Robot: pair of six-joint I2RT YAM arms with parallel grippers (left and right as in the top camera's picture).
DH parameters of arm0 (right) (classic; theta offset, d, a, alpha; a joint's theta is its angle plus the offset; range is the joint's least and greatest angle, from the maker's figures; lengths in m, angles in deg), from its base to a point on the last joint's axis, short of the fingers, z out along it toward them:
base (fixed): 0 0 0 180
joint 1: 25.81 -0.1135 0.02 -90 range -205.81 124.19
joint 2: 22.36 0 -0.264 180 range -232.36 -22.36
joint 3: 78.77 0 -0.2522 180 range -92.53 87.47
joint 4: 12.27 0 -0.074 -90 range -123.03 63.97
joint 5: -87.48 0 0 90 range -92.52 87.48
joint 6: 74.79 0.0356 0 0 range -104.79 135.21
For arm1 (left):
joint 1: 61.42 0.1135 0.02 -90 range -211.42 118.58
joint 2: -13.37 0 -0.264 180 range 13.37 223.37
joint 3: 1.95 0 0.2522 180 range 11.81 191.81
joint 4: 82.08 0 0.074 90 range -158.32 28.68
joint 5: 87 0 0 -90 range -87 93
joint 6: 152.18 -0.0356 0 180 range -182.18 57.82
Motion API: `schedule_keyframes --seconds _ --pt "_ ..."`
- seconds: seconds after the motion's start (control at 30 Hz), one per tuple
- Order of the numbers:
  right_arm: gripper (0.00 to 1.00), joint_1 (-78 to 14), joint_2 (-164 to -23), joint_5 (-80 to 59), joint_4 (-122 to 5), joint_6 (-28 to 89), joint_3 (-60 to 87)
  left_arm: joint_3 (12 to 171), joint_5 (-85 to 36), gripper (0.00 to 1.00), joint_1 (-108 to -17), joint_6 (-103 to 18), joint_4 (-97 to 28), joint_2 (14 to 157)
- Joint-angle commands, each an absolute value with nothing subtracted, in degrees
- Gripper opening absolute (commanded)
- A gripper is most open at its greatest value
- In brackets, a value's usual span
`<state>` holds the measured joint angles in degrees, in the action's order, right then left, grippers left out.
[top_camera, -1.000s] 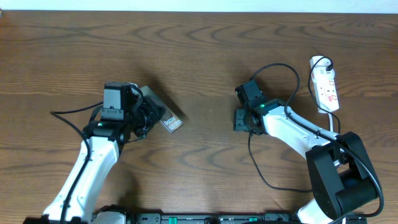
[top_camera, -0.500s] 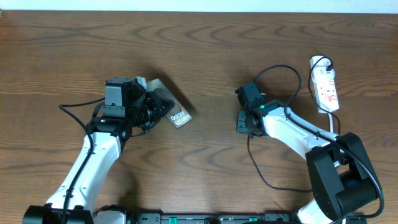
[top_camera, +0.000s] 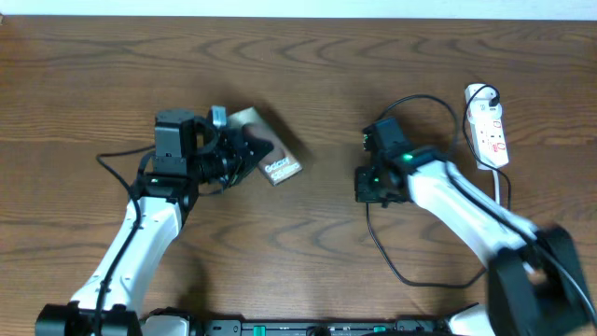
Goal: Plug charger to phone and switch on socket
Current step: 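Carry the USB-C plug with the right gripper toward the phone, then align the USB-C plug under the phone's bottom port with the right gripper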
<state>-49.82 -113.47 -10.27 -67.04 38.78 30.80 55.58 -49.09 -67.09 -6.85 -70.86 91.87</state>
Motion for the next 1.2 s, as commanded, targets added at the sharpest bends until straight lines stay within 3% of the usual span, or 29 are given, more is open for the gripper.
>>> schedule_keyframes --seconds 0.0,0.27,0.73,1.17 --pt "0.01 -49.54 -104.22 -16.83 -72.33 32.13 29.12 56.63 -61.24 0.07 -66.83 -3.66 -77.09 94.87" --pt "0.01 -49.93 -89.75 -32.65 -80.33 19.83 29.14 56.72 -72.74 0.08 -66.96 3.38 -96.61 103.09" --pt "0.01 -59.29 -92.75 -31.01 -73.23 24.88 29.14 56.72 -71.32 0.08 -69.78 -0.84 -97.62 103.28" --pt "0.01 -59.62 -93.71 -29.39 -69.84 31.70 29.14 56.72 -66.97 0.07 -71.53 -2.52 -97.81 103.28"
